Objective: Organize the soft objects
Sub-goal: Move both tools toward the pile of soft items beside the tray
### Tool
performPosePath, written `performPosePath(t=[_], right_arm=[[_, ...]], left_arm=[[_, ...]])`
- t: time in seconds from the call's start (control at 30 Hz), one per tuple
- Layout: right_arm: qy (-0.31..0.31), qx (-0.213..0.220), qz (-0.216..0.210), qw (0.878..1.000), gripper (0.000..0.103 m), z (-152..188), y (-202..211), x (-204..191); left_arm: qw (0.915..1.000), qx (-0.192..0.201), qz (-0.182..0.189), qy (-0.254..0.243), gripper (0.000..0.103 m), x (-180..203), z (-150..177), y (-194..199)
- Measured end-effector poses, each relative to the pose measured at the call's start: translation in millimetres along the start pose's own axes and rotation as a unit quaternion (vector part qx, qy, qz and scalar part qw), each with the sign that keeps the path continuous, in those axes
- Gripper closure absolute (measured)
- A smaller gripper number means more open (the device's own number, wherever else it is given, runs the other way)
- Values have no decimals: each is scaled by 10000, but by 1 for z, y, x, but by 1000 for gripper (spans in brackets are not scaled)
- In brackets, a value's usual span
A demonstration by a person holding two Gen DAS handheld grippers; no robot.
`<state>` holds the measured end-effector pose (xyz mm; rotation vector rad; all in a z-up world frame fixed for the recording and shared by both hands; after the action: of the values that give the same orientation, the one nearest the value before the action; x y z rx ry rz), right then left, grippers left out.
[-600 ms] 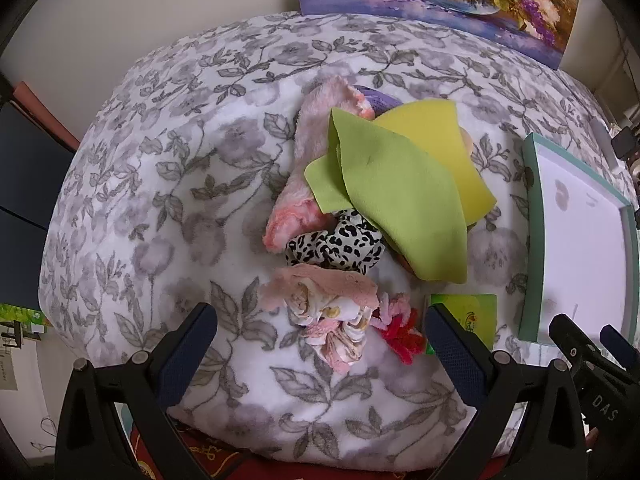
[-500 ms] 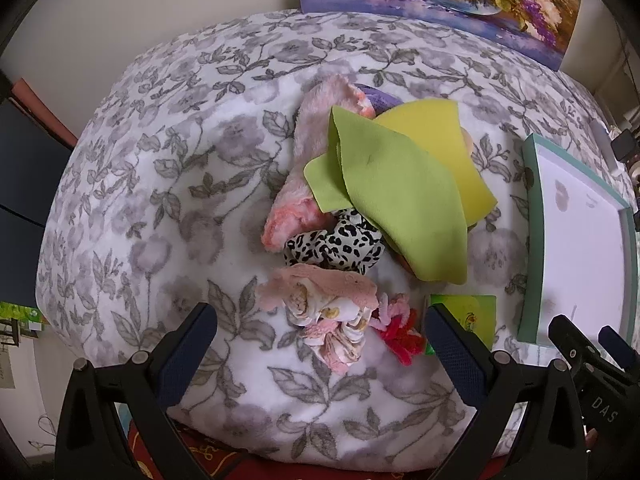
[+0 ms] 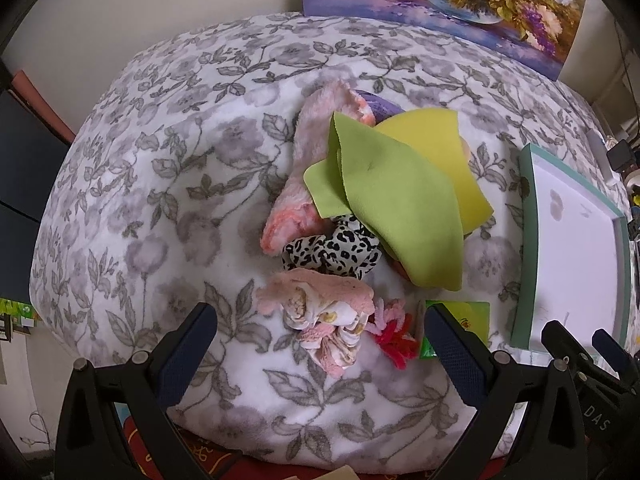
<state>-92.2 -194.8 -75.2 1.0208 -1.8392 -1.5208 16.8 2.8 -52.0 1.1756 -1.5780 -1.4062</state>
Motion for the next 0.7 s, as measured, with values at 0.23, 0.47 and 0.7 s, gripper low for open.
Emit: performPosePath(t=[0.23, 0.47, 0.7], right_arm=[[40, 31, -19, 10000, 0, 0, 1, -2], [45, 55, -51, 10000, 0, -1, 1, -2], [80, 108, -49, 9999, 0, -1, 2, -3]], left_arm=[[10000, 62, -3, 5, 0, 0, -1, 1], [9997, 155, 154, 87, 0, -2, -2, 4], [9993, 225, 283, 91, 0, 1, -2, 3]])
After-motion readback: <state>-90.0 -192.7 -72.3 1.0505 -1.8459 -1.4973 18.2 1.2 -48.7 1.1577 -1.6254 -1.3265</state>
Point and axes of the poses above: each gripper's, at about its wrist camera, not at the fingertips, and y roughly against the way its jaws point, x to its right, z to its underside, the point moved 5 cm from there along -y, roughly the way its jaws point, and after that the axes turned 7 degrees about -x, right-handed, at the moved point
